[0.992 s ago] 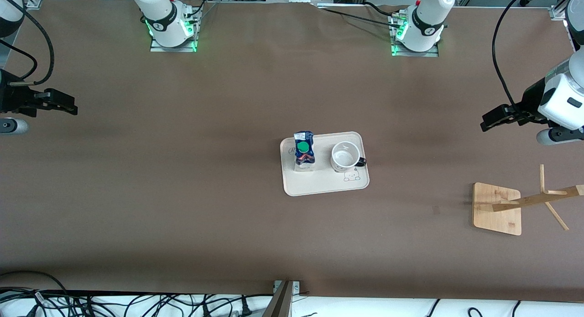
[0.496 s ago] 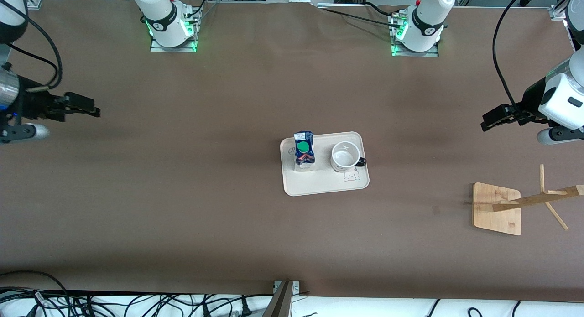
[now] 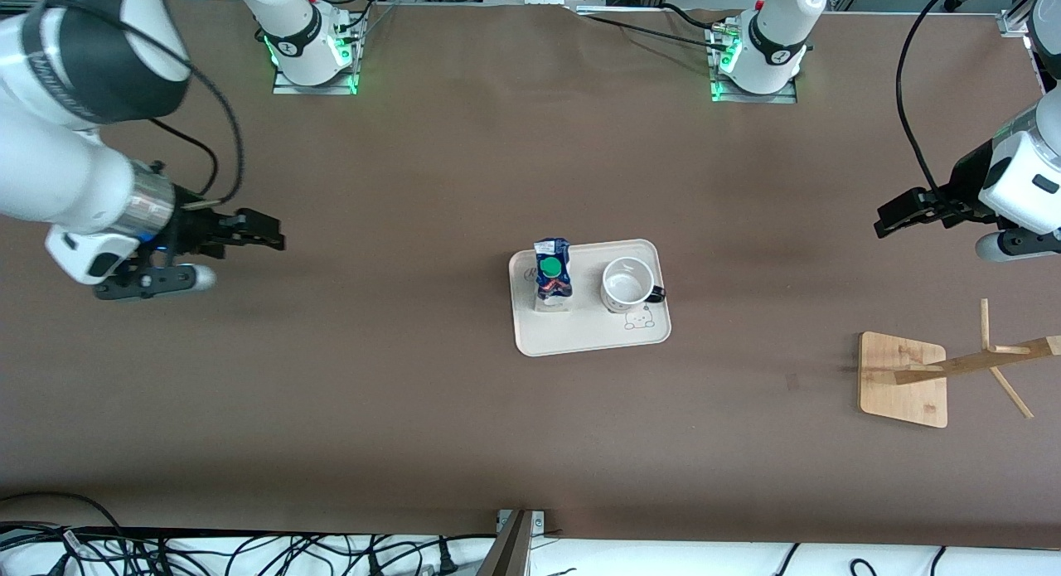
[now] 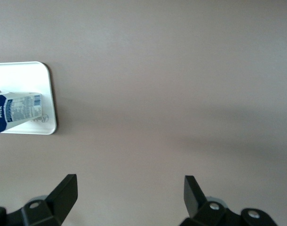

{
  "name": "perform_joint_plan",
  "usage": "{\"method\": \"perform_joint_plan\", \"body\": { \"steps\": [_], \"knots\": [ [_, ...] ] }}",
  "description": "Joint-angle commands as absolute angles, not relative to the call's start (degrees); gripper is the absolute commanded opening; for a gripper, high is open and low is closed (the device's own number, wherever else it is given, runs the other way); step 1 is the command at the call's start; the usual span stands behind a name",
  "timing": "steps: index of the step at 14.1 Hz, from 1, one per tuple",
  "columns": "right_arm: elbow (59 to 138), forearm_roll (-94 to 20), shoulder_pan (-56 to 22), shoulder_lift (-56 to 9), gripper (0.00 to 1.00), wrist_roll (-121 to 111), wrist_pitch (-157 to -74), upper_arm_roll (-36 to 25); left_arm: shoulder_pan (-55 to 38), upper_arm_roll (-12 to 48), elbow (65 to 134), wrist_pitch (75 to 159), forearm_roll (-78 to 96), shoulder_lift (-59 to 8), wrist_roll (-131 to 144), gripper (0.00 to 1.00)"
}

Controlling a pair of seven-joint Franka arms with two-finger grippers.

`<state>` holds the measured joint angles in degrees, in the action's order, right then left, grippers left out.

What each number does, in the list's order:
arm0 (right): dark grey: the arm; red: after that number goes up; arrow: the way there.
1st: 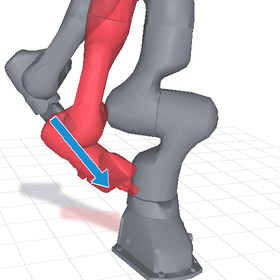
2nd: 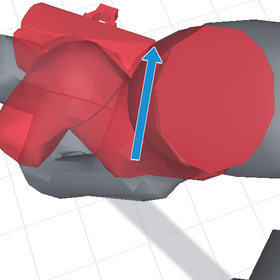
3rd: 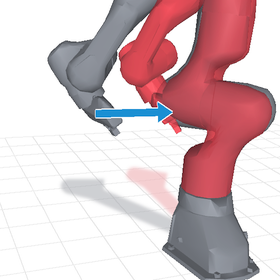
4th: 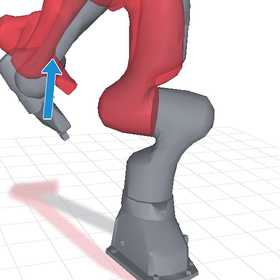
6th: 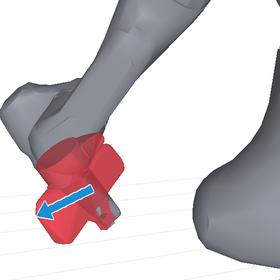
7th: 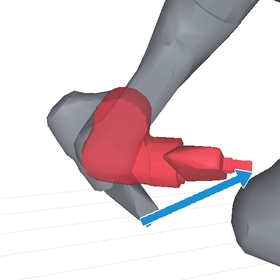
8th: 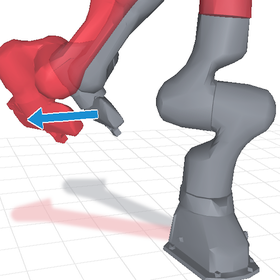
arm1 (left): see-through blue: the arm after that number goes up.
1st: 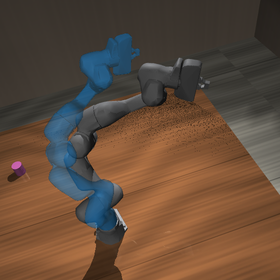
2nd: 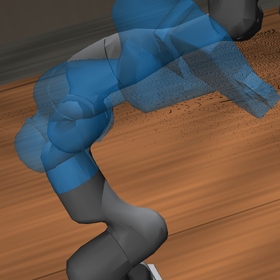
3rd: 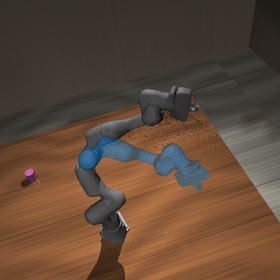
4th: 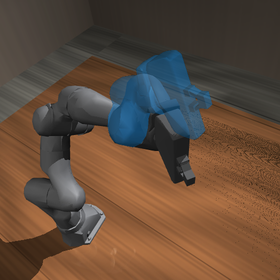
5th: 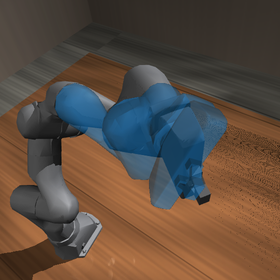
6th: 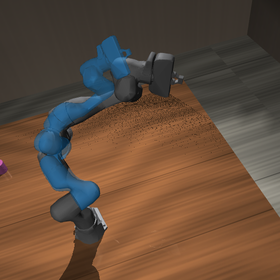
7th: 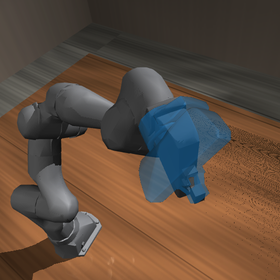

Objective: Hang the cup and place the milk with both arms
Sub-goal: 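Move the right gripper toward the blue milk carton on the tray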

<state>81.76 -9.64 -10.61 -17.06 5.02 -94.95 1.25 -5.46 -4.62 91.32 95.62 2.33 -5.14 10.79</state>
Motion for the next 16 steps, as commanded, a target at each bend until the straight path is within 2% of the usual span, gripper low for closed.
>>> {"method": "perform_joint_plan", "body": {
  "steps": [1, 6, 12, 16],
  "knots": [
    [81.21, -10.72, -13.09, -18.80, 1.00, 6.50, -97.54, 0.88, -5.10, -4.39, 91.14, 94.92, 1.93, -4.48, 9.49, 1.00],
    [81.30, -16.07, -16.61, -21.88, 1.00, 10.18, -104.05, 0.88, -5.10, -4.39, 91.23, 94.92, 1.85, -4.48, 9.41, 1.00],
    [81.30, -15.38, -23.98, -25.75, 1.00, 17.74, -111.26, 0.79, -5.10, -4.48, 91.14, 94.92, 1.85, -4.40, 9.49, 1.00],
    [81.56, -12.75, -28.12, -25.93, 1.00, 22.39, -111.45, 0.79, -5.10, -4.66, 91.06, 95.27, 1.41, -4.57, 9.40, 1.00]
  ]
}}
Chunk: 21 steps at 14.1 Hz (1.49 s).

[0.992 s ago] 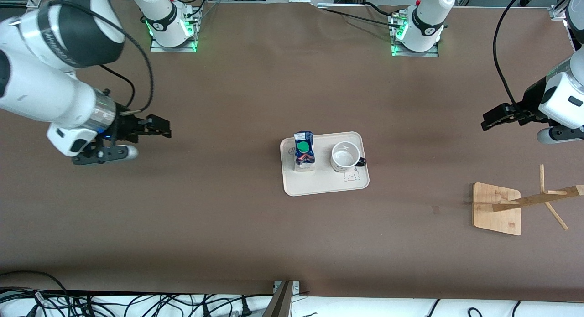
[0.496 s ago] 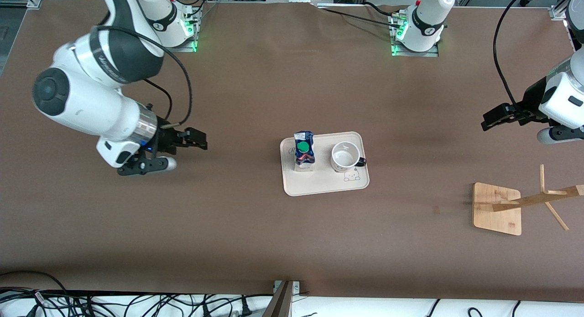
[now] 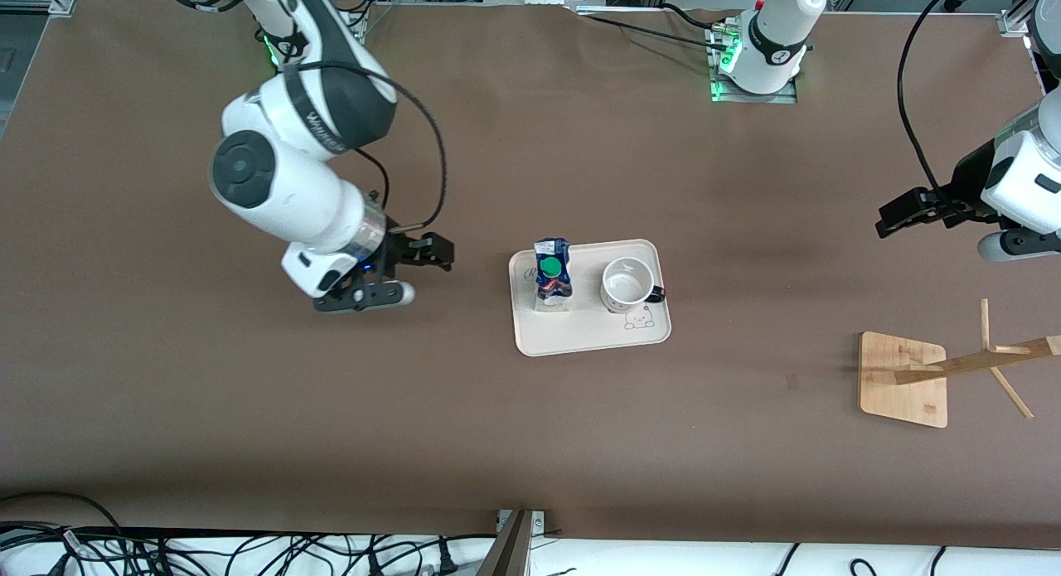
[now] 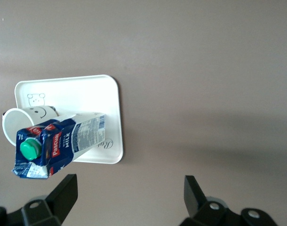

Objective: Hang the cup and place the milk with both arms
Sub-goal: 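Move the right gripper toward the blue milk carton on the tray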

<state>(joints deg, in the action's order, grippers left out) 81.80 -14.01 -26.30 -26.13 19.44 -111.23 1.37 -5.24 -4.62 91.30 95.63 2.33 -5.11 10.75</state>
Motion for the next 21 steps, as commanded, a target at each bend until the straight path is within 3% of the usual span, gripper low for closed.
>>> {"method": "perform_joint_plan", "body": {
  "steps": [1, 8, 21],
  "knots": [
    [81.48, -12.66, -29.00, -25.93, 1.00, 24.94, -111.62, 0.79, -5.10, -4.66, 90.97, 95.27, 1.23, -4.57, 9.40, 1.00],
    [81.39, -12.57, -34.00, -29.70, 1.00, 33.91, -121.01, 0.79, -5.10, -4.57, 90.97, 95.27, 1.14, -4.48, 9.40, 1.00],
    [81.21, -11.78, -39.90, -32.61, 1.00, 41.74, -125.59, 0.70, -5.10, -4.57, 90.97, 95.27, 1.14, -4.57, 9.40, 1.00]
  ]
}}
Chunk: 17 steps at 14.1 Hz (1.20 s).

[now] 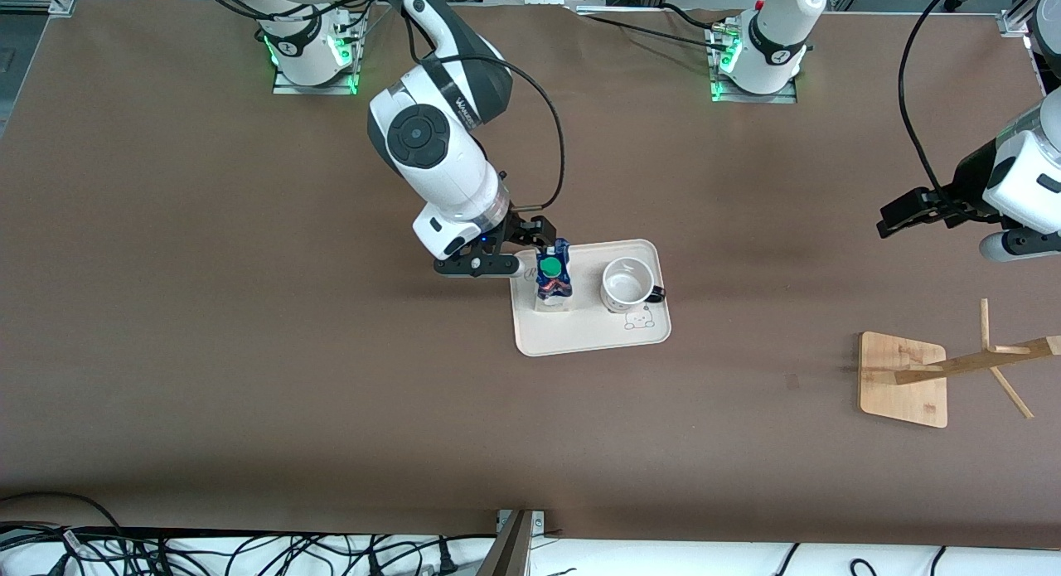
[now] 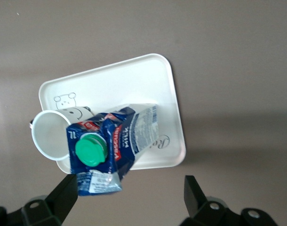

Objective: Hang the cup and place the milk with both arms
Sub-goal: 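Lower the right gripper and grasp the milk carton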

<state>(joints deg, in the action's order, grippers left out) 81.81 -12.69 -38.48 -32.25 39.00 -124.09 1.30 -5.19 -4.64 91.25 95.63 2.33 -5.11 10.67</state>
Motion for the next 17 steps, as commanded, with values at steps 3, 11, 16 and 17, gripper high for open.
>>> {"method": "perform_joint_plan", "body": {
  "steps": [3, 11, 16, 17],
  "knots": [
    [80.95, -11.78, -40.17, -33.40, 1.00, 42.36, -128.31, 0.79, -5.10, -4.57, 90.97, 95.27, 1.14, -4.57, 9.40, 1.00],
    [80.95, -11.78, -42.01, -35.42, 1.00, 42.45, -134.47, 0.79, -5.10, -4.31, 91.05, 95.10, 1.14, -4.48, 9.41, 1.00],
    [80.95, -11.69, -42.19, -37.26, 1.00, 41.75, -137.10, 0.79, -5.19, -3.96, 90.62, 95.10, 1.14, -4.48, 9.58, 1.00],
    [80.95, -11.69, -42.10, -37.61, 1.00, 41.66, -137.28, 0.79, -5.19, -3.87, 90.53, 95.10, 1.06, -4.48, 9.58, 1.00]
  ]
}}
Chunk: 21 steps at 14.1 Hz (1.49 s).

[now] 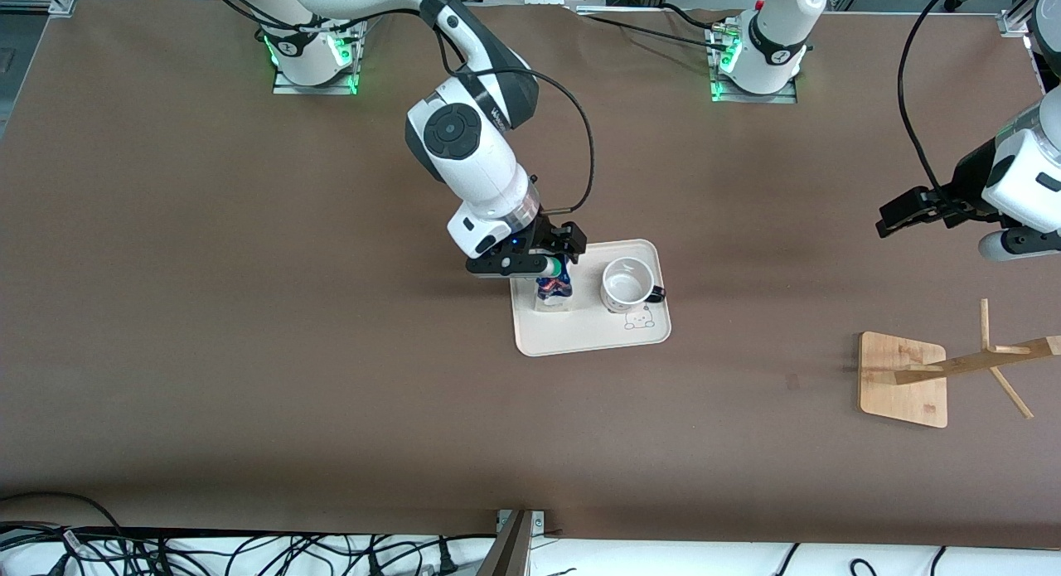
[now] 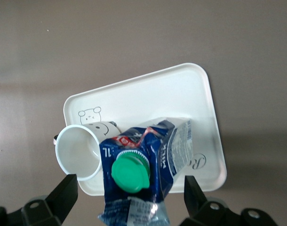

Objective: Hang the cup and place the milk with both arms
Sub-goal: 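Lower the right gripper and grasp the milk carton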

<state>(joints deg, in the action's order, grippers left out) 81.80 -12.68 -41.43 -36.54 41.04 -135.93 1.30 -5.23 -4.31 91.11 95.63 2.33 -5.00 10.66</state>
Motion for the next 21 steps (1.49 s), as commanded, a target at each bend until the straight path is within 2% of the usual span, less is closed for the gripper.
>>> {"method": "perform_joint_plan", "body": {
  "steps": [1, 10, 12, 13, 14, 16, 21],
  "knots": [
    [80.95, -11.69, -42.19, -37.79, 1.00, 41.75, -137.29, 0.79, -5.27, -3.87, 90.53, 95.10, 1.05, -4.48, 9.49, 1.00],
    [80.95, -11.69, -42.98, -39.46, 0.99, 41.84, -137.46, 0.79, -5.62, -3.96, 90.62, 94.92, 1.14, -4.48, 9.49, 1.00],
    [80.95, -11.60, -42.89, -39.46, 0.62, 41.40, -137.72, 0.79, -6.24, -3.96, 90.62, 94.92, 1.14, -4.40, 9.58, 1.00],
    [80.95, -11.60, -42.89, -39.46, 0.52, 41.22, -138.07, 0.70, -6.76, -4.22, 90.62, 94.92, 1.14, -4.31, 9.58, 1.00],
    [80.86, -11.69, -42.80, -39.46, 0.47, 40.52, -138.08, 0.70, -6.77, -4.39, 90.62, 94.92, 1.14, -4.31, 9.58, 1.00],
    [80.86, -11.69, -42.63, -39.46, 0.43, 39.81, -138.08, 0.70, -6.86, -4.48, 90.53, 94.92, 1.23, -4.22, 9.67, 1.00],
    [80.77, -11.78, -42.89, -39.20, 0.42, 40.52, -138.08, 0.62, -8.17, -4.39, 89.48, 95.01, 1.67, -4.22, 10.46, 1.00]
  ]
}}
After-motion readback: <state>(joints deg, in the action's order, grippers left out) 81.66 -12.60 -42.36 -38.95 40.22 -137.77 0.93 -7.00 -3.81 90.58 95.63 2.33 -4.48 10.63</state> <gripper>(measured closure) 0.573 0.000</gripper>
